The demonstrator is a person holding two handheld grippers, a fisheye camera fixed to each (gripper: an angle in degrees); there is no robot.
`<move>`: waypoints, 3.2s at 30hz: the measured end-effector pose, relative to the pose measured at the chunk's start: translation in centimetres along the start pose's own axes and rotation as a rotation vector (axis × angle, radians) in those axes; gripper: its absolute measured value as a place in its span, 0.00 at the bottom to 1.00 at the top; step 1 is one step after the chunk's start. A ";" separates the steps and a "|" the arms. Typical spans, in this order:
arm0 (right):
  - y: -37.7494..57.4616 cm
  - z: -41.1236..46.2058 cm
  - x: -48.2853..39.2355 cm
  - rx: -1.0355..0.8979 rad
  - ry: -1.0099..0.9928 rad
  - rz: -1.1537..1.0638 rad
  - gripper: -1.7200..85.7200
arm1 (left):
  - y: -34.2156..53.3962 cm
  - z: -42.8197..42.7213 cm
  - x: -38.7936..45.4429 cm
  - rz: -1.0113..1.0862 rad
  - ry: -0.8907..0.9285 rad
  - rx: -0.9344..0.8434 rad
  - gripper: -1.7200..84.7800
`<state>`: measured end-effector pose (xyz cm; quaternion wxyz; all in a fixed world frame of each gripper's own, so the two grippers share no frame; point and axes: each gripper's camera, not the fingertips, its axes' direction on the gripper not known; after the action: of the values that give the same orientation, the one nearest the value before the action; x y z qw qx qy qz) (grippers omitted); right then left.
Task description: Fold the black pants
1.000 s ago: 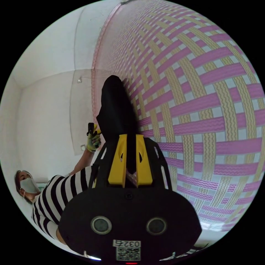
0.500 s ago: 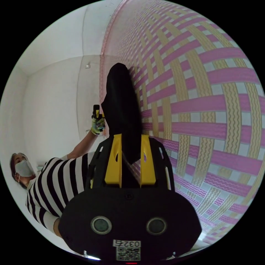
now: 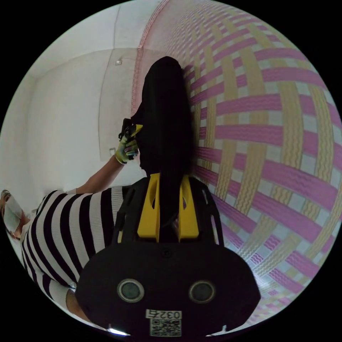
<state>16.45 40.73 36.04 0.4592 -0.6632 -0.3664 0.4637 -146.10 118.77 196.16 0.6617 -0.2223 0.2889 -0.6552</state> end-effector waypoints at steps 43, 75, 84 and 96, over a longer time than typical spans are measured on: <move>38.7 -9.9 -1.6 0.714 -0.023 -0.146 0.09 | -13.5 46.6 1.6 0.137 0.446 -0.197 0.07; 33.1 -33.4 9.9 0.827 0.044 -0.073 0.10 | -44.8 82.6 9.7 0.302 0.142 -0.257 0.05; 37.0 -22.7 -1.0 1.209 0.651 -0.355 0.02 | -34.2 78.5 12.6 0.772 -0.146 0.182 0.01; 23.0 -2.4 -0.8 1.080 0.796 -0.599 0.01 | -34.2 84.9 6.1 1.010 -0.520 0.008 0.01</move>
<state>19.88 32.26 14.78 0.9272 -0.3344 -0.0581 0.1584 -114.39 104.11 280.95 0.9431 -0.2083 0.1844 -0.1819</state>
